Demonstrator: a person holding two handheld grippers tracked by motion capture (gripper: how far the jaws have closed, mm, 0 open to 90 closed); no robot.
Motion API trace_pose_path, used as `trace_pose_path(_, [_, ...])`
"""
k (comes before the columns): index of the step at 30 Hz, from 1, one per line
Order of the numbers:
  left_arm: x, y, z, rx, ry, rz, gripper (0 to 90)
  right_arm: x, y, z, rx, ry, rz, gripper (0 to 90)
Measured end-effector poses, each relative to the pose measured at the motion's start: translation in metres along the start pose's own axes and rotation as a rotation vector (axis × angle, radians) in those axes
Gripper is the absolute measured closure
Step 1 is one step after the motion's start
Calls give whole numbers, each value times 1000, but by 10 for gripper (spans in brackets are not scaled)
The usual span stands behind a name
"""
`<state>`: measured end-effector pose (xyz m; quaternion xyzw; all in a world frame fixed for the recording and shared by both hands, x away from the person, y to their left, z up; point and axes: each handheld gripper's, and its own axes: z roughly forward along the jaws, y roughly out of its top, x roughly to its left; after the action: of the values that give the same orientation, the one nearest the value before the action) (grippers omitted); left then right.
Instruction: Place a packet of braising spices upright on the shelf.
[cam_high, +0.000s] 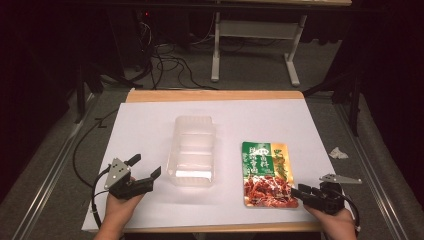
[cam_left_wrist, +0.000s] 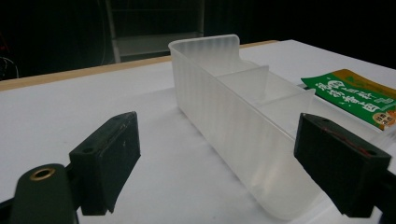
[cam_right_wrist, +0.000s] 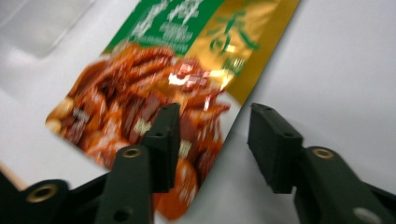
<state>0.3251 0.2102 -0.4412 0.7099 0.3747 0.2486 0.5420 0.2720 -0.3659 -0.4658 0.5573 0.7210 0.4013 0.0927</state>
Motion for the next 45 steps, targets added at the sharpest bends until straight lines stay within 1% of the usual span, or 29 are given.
trace_pose_path(2, [-1, -1, -3, 5, -4, 5, 152, -2, 6, 4, -30, -11, -5, 481])
trace_pose_path(3, [-1, -2, -4, 7, -6, 7, 152, -2, 9, 6, -47, -9, -1, 467])
trace_pose_path(5, [-2, -4, -7, 13, -4, 14, 152, -5, 16, 12, -91, 14, 11, 442])
trace_pose_path(7, [-3, -6, -10, 20, -7, 14, 152, -6, 24, 19, -121, 18, 29, 412])
trace_pose_path(9, [-3, -7, -15, 22, 0, 18, 152, -8, 33, 26, -148, -2, 40, 388])
trace_pose_path(11, [-2, -9, -19, 21, 4, 12, 152, -13, 42, 33, -169, -7, 63, 375])
trace_pose_path(12, [-1, -10, -21, 25, 6, 11, 152, -17, 48, 37, -174, -13, 71, 368])
trace_pose_path(13, [-1, -10, -22, 25, 7, 10, 152, -21, 53, 40, -182, -31, 77, 364])
trace_pose_path(14, [0, -11, -24, 27, 8, 10, 152, -26, 58, 44, -187, -35, 94, 359])
trace_pose_path(15, [0, -11, -25, 29, 8, 9, 152, -31, 62, 49, -186, -34, 123, 350])
trace_pose_path(16, [1, -12, -26, 26, 7, 7, 152, -36, 67, 54, -175, -38, 140, 344])
trace_pose_path(18, [0, -13, -27, 30, 6, 13, 152, -43, 73, 63, -166, -45, 154, 344])
trace_pose_path(19, [0, -13, -28, 36, 3, 17, 152, -46, 76, 66, -170, -36, 165, 343])
trace_pose_path(21, [1, -15, -28, 42, 2, 18, 152, -51, 80, 71, -159, -31, 196, 338])
trace_pose_path(23, [2, -16, -29, 40, 2, 11, 152, -54, 84, 75, -154, -30, 212, 341])
trace_pose_path(27, [2, -16, -30, 44, 3, 14, 152, -58, 87, 82, -145, -18, 234, 359])
trace_pose_path(28, [1, -16, -31, 42, -1, 15, 152, -59, 87, 84, -133, -12, 243, 359])
trace_pose_path(29, [1, -16, -30, 42, -3, 15, 152, -60, 88, 85, -122, -12, 245, 349])
trace_pose_path(31, [0, -16, -30, 44, -7, 18, 152, -59, 88, 86, -120, -9, 244, 342])
trace_pose_path(32, [0, -16, -29, 47, -8, 22, 152, -58, 88, 86, -119, -2, 248, 346])
trace_pose_path(33, [0, -16, -28, 49, -11, 21, 152, -59, 88, 86, -115, 15, 257, 350])
trace_pose_path(35, [-1, -16, -27, 53, -13, 24, 152, -59, 87, 87, -115, 48, 270, 381])
trace_pose_path(36, [-1, -16, -27, 53, -14, 24, 152, -59, 87, 87, -106, 63, 269, 401])
trace_pose_path(40, [-2, -16, -26, 54, -14, 26, 152, -58, 87, 88, -103, 82, 268, 419])
trace_pose_path(41, [-2, -16, -26, 59, -16, 28, 152, -58, 86, 87, -109, 89, 269, 439])
trace_pose_path(43, [-2, -17, -26, 58, -16, 25, 152, -57, 84, 84, -141, 114, 259, 477])
trace_pose_path(45, [-2, -17, -26, 60, -17, 27, 152, -56, 83, 81, -149, 152, 252, 516])
